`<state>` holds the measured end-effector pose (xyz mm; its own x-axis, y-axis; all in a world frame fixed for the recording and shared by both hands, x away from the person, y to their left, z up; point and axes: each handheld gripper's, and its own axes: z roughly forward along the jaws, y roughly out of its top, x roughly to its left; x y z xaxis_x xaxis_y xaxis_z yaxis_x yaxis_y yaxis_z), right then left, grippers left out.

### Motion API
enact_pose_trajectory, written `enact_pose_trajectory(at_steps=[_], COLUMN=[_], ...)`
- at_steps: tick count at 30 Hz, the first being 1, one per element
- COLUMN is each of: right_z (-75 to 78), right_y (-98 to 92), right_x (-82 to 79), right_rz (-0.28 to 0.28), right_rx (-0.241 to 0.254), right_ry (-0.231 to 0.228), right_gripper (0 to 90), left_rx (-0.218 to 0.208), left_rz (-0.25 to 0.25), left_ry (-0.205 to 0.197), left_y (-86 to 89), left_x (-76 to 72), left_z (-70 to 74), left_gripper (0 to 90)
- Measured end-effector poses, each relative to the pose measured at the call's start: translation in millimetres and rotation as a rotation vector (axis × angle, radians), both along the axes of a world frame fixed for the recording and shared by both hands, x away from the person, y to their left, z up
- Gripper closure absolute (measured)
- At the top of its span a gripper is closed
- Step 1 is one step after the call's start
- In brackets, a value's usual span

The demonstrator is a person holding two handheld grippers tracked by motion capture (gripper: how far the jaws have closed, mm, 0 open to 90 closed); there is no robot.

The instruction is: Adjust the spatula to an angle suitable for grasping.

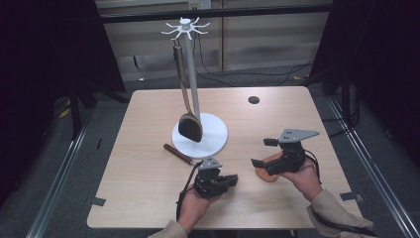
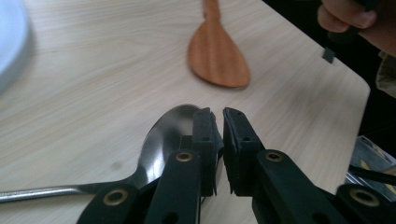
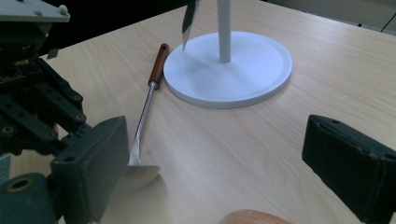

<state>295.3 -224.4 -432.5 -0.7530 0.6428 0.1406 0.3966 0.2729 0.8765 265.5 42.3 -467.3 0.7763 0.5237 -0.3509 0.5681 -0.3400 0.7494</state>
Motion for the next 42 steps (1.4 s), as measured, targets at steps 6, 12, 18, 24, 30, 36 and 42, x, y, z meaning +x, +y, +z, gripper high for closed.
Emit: enact_pose_trajectory(at_steps=[6,12,18,24,30,36,42], right_z=[-0.4,2.6,0.7,0.2,-3.6,-2.6,-5.8], right_y=[-8.4,-4.4,7.4,24.9,51.4,85.0,114.5], right_x=[-5.3,-5.6,1.7,13.0,24.8,34.2,42.1], right_rz=[-0.015,-0.02,-0.006,0.015,0.109,0.197,0.265], right_rx=[0.01,0.081,0.064,0.011,-0.039,-0.125,-0.184], right_ry=[0.002,0.045,0.096,0.147,0.189,0.212,0.241], right_gripper=[8.3,10.5,11.7,17.9,31.1,47.1,55.0], left_rx=[-0.005,-0.02,-0.007,0.008,0.017,0.027,0.029], left_rz=[-0.043,-0.052,0.007,0.094,0.165,0.236,0.292], left_ry=[-0.008,-0.056,-0.127,-0.162,-0.175,-0.169,-0.167], left_y=[-13.1,-6.1,12.4,36.3,58.3,79.7,95.0], left_x=[-0.3,1.4,3.5,7.3,8.3,7.4,4.2], left_z=[-0.1,5.3,12.5,16.6,17.3,15.7,15.0], left_gripper=[82.5,67.9,44.6,30.4,22.4,19.0,18.5])
